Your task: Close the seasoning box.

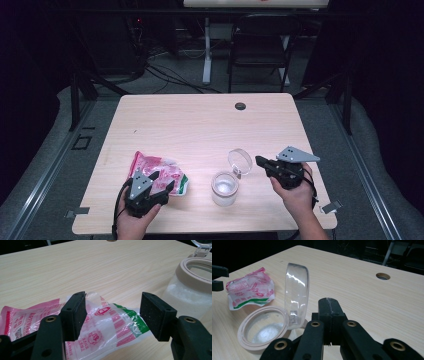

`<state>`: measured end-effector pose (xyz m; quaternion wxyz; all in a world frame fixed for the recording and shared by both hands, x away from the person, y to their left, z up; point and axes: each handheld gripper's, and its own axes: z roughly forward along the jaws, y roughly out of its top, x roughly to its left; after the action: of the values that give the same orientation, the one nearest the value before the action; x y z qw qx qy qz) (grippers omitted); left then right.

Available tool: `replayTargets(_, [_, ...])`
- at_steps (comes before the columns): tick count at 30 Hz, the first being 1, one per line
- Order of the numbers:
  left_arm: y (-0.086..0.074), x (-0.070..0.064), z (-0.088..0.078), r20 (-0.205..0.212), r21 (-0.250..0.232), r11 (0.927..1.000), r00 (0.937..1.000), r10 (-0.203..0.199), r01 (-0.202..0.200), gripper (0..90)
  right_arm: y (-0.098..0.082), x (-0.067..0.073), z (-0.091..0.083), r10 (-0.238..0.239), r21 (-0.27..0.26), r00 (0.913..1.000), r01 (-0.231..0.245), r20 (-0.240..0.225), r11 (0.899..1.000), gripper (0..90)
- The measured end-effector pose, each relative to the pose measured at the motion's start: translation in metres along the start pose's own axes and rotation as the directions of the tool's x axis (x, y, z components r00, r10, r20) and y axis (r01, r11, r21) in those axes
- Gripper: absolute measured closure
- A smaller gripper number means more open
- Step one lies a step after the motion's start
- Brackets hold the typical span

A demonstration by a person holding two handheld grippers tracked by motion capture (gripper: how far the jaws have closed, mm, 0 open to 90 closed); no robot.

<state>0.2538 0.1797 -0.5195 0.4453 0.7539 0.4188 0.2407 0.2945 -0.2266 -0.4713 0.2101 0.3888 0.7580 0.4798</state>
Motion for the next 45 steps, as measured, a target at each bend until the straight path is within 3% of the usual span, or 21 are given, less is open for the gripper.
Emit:
replayTargets(12, [-0.005,0.011,-0.002,-0.012,-0.001,0.9998,0.9997,-0.019,0.019,38.2,0.006,-0.005,0.018,0.009,0.028,0.9999,-0.009,0.005,1.000,90.0])
replayTargets(21, [-0.008,0.015,-0.003,-0.014,0.002,0.9995,0.9994,-0.030,0.030,38.2,0.009,-0.012,0.031,0.048,0.038,0.9988,-0.048,-0.009,0.998,90.0])
replayTargets(45, [-0.010,0.018,-0.003,-0.014,0.005,0.9988,0.9987,-0.049,0.049,38.2,0.015,0.002,0.041,0.010,0.061,0.9992,-0.008,-0.040,0.998,89.2])
